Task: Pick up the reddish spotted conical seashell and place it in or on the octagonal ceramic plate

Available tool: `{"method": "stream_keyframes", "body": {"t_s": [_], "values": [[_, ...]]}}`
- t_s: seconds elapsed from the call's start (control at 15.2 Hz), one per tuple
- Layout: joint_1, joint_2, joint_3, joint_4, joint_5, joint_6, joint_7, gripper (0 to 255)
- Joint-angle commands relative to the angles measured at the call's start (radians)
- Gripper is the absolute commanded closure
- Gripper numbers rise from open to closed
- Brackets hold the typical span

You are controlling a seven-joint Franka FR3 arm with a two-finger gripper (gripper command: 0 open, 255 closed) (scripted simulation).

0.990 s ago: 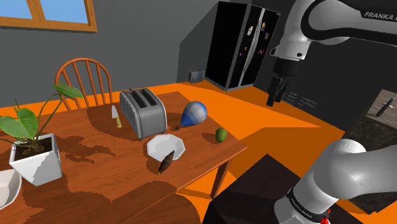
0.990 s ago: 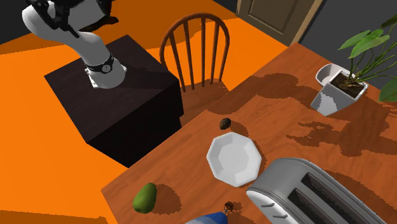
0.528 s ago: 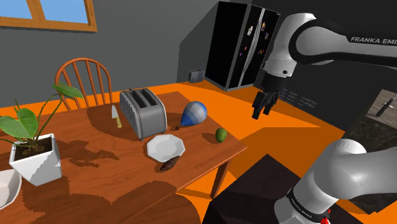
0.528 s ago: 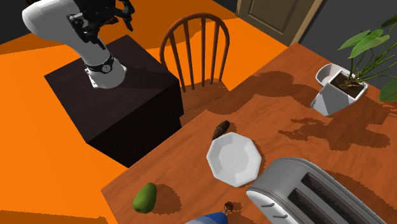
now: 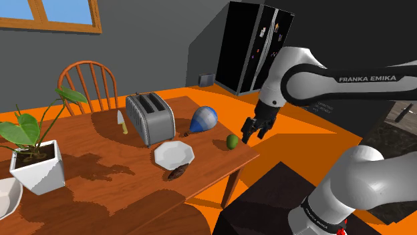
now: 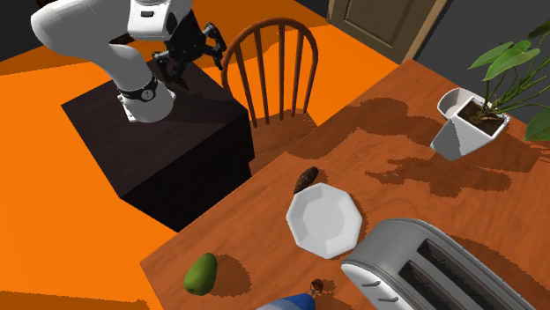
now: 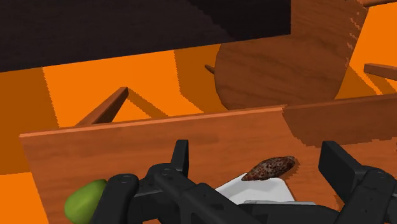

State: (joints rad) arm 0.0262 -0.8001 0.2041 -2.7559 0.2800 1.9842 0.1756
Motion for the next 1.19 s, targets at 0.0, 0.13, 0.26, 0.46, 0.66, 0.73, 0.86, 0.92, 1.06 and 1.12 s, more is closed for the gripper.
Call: {"method": "stream_keyframes", "body": {"t_s": [0.0, 0.13, 0.26, 0.46, 0.66, 0.73, 0.86, 0.92, 1.06, 1.12], "values": [[0.011, 0.035, 0.049, -0.034, 0.037, 0.102, 0.052, 0], [0.017, 0.093, 0.098, -0.055, 0.069, 0.208, 0.101, 0], [0.018, 0.164, 0.149, -0.065, 0.097, 0.318, 0.15, 0], [0.006, 0.292, 0.23, -0.064, 0.12, 0.486, 0.23, 0], [-0.035, 0.44, 0.319, -0.042, 0.1, 0.654, 0.331, 0], [-0.059, 0.492, 0.352, -0.03, 0.077, 0.708, 0.375, 0], [-0.131, 0.6, 0.43, -0.004, -0.014, 0.811, 0.492, 0], [-0.183, 0.657, 0.475, 0.012, -0.097, 0.859, 0.577, 0], [-0.322, 0.782, 0.567, 0.054, -0.418, 0.935, 0.862, 0], [-0.352, 0.855, 0.557, 0.091, -0.67, 0.949, 1.074, 0]]}}
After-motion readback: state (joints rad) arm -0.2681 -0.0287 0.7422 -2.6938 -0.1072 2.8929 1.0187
